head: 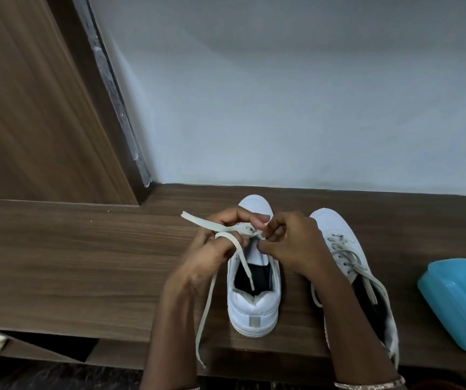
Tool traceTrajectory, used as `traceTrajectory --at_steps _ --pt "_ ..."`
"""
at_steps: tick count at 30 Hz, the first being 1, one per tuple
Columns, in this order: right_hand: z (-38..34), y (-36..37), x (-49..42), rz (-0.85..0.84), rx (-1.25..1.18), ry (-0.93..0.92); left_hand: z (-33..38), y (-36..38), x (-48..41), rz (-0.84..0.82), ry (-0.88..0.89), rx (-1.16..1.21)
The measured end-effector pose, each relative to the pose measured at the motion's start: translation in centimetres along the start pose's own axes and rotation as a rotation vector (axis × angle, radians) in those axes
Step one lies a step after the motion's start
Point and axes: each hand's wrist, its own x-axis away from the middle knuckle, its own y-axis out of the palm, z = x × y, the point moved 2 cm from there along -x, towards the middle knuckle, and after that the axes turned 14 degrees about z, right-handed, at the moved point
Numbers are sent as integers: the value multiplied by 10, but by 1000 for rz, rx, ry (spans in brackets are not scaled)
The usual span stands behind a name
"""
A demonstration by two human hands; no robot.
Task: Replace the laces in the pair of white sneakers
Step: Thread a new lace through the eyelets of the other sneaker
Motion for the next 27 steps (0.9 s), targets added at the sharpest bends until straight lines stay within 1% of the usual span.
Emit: traceTrajectory --at_steps 2,4,6,8,10,11,13,15,17,20,22,27 --pt "1 -1 0 8 -45 7 2 2 -3 26 23 -6" --pt "-1 -4 0 -3 -169 20 2 2 -8 134 10 -17" --pt "-9 -10 2 -48 -355 45 0 3 -11 261 7 -50" --pt "-18 -17 5 -149 -561 111 -5 2 -14 345 29 -119" --pt "-25 -22 8 -283 -649 155 -13 -2 -16 401 69 -202" --pt "-26 -21 10 -332 -639 151 -16 -5 -17 422 80 -230" --pt "-26 -15 12 -369 -560 100 -19 -5 -18 452 68 -230" --pt "-25 -9 13 -374 -502 38 -18 -4 -19 463 57 -209" --pt "-25 -3 13 -372 -498 14 -19 -3 -19 465 48 -199" --pt "-25 -2 13 -317 -491 -27 -20 -4 -20 458 24 -188" --pt "-24 -3 12 -296 -507 -25 -19 -4 -19 461 -13 -145" --pt "-25 0 14 -348 -565 43 -20 -5 -20 448 -140 -58"
